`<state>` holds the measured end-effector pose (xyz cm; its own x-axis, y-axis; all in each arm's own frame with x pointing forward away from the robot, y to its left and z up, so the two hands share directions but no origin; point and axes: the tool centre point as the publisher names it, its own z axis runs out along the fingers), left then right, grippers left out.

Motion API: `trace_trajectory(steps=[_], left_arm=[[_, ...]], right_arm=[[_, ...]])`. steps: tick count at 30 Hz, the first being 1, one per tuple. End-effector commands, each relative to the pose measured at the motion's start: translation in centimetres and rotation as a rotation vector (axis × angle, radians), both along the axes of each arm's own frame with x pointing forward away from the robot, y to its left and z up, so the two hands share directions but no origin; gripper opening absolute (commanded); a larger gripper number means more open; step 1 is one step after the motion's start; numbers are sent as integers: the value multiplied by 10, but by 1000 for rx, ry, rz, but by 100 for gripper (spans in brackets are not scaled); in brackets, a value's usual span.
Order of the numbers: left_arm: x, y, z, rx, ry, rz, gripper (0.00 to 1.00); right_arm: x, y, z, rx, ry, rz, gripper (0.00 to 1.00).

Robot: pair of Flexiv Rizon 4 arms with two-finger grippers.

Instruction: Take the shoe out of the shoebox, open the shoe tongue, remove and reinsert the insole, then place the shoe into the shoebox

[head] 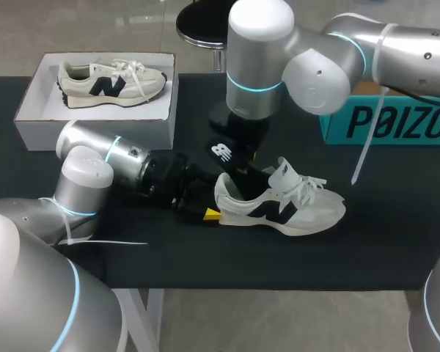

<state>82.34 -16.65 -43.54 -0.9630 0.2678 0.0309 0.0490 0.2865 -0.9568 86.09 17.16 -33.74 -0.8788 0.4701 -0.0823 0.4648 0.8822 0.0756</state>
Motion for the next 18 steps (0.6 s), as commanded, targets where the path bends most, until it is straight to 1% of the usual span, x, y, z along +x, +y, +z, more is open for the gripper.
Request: trace_trajectory(steps=[1, 9, 11, 18], left_arm=[[0, -1, -3, 2, -1, 1, 0], [0, -1, -3, 2, -1, 1, 0], [0, -1, -3, 2, -1, 1, 0], [0, -1, -3, 2, -1, 1, 0]], right_arm=[[-2, -5, 1, 18, -1, 2, 45], [0, -9, 2, 30, -1, 6, 48], [1, -9, 5, 13, 0, 11, 48], [5, -8, 7, 8, -4, 23, 49]])
